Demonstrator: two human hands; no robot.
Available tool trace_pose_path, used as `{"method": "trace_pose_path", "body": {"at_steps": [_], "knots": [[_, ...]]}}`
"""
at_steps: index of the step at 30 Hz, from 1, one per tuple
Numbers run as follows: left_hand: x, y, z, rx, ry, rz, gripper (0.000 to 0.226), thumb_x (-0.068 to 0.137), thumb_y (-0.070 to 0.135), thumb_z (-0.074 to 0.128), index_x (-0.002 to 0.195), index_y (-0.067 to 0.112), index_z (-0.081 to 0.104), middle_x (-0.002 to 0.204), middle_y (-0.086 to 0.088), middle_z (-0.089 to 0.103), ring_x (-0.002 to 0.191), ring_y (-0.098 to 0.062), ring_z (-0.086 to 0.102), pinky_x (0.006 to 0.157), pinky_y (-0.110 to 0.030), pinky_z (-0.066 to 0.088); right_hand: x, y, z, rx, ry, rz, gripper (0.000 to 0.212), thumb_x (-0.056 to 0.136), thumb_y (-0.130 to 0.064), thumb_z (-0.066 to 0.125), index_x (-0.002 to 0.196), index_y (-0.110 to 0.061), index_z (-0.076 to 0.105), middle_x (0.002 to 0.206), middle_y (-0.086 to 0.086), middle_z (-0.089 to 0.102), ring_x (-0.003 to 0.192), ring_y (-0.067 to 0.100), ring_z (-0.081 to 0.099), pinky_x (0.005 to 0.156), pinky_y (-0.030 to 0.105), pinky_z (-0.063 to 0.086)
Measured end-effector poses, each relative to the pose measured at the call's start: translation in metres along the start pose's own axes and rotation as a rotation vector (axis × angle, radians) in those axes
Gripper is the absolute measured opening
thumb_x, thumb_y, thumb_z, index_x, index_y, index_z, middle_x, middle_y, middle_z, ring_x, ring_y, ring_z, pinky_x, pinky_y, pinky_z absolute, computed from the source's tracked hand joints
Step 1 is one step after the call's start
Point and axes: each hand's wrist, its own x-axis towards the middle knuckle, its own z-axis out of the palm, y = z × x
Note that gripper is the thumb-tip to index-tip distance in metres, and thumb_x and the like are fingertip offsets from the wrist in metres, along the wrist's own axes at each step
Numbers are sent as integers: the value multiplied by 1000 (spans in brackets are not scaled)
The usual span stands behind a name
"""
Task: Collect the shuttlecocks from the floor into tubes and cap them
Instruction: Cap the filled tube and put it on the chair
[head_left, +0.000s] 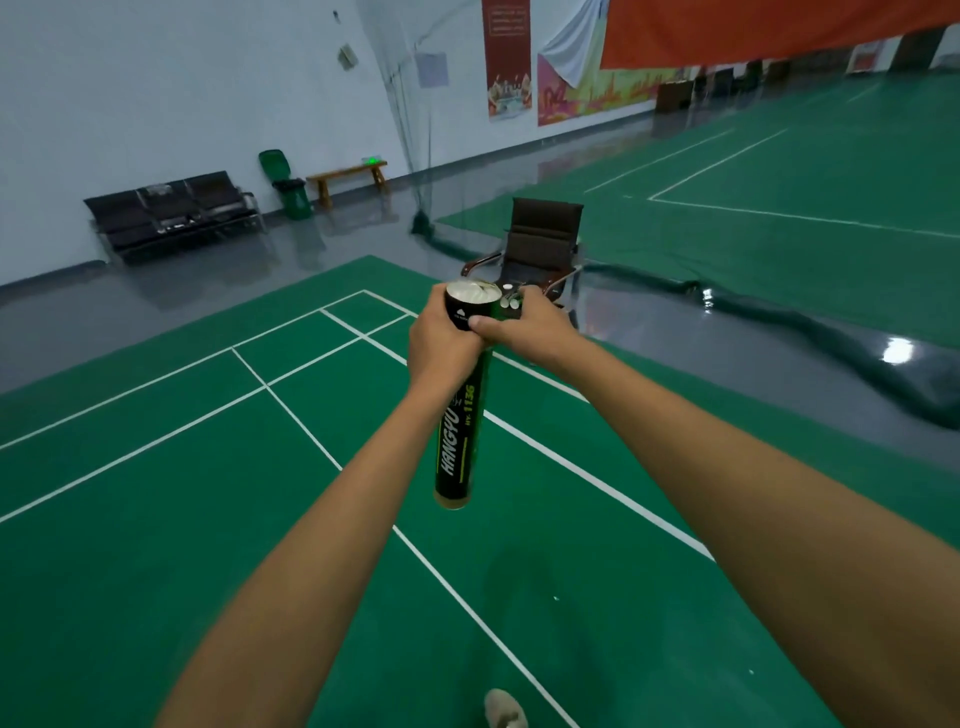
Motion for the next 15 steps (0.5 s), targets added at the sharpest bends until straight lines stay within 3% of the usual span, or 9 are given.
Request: {"method": "trace_pose_path", "body": {"at_steps": [3, 7, 12, 15], "knots": [[58, -21, 28, -44, 23, -85, 47, 78, 23, 78, 121, 28, 62, 106, 3, 69, 97, -23, 64, 77, -32, 49, 70, 15, 10, 62, 0, 7, 101, 51, -78, 75, 128, -17, 54, 122, 1, 65, 110, 21, 63, 93, 40, 53], [145, -53, 67, -108, 17, -178, 47, 78, 24, 82, 120, 24, 62, 113, -1, 70, 102, -26, 66, 86, -37, 55, 158, 28, 10, 138, -75, 40, 92, 71, -63, 80, 136, -9, 42, 130, 4, 55, 114, 22, 56, 98, 43, 50], [251, -68, 117, -134, -33, -152, 57, 72, 23, 89, 122, 24, 61, 117, -1, 69, 105, -24, 64, 88, -36, 53, 282, 53, 4, 152, -31, 91, 114, 49, -76, 78, 137, -12, 42, 137, 9, 56, 122, 27, 57, 103, 50, 50], [300, -71, 145, -119, -61, -113, 61, 71, 22, 90, 125, 25, 61, 115, 1, 68, 105, -21, 63, 87, -33, 51, 343, 67, 0, 152, -6, 99, 115, 47, -76, 75, 137, -12, 43, 138, 10, 57, 123, 28, 58, 103, 49, 50]]}}
